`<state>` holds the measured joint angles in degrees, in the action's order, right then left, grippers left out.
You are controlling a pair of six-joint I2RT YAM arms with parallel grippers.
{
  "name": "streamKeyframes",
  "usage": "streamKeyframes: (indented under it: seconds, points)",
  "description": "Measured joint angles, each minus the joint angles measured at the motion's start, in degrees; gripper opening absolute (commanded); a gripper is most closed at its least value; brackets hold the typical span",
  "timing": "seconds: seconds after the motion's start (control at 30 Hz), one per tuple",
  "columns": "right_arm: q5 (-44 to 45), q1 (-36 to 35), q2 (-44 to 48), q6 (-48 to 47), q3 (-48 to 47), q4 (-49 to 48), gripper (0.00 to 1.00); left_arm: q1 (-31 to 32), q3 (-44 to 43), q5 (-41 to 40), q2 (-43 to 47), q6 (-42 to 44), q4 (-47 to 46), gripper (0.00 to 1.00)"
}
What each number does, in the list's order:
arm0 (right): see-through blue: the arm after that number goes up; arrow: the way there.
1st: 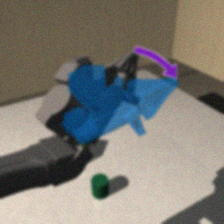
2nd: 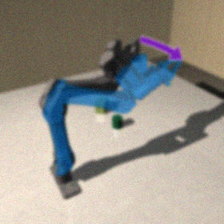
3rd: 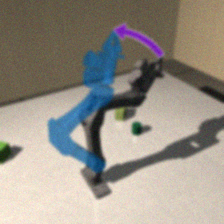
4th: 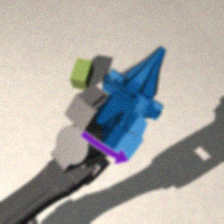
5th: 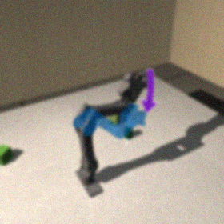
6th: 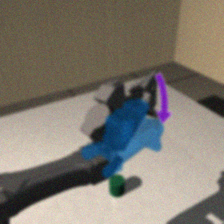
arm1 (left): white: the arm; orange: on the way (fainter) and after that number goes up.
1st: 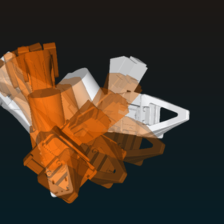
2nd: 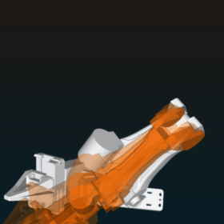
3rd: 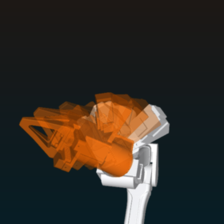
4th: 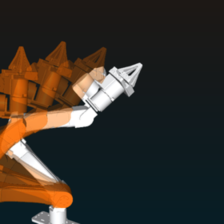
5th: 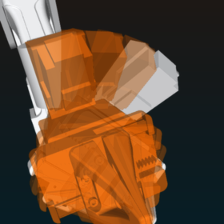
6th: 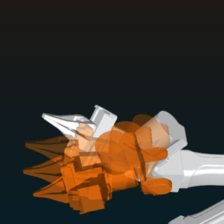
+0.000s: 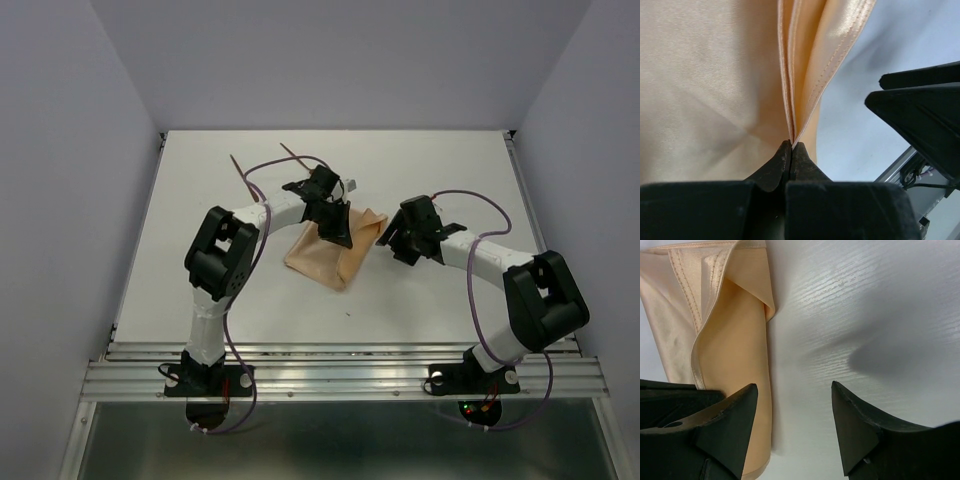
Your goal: Fold the napkin into a case and place the utensils inside
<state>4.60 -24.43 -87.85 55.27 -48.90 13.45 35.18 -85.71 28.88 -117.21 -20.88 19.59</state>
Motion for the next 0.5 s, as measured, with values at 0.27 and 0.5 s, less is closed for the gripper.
streamKeyframes:
  seconds: [0.27, 0.5]
  points:
    - [-0.42, 0.00, -0.68, 0.00, 0.02, -0.50, 0.66, -1.09, -1.90, 0.07, -2.49, 1.79, 1.29, 0.00]
    - [-0.46, 0.00, -0.72, 0.02, 0.11, -0.50, 0.66, -1.62, -2.19, 0.04, -3.08, 1.97, 1.25, 0.00]
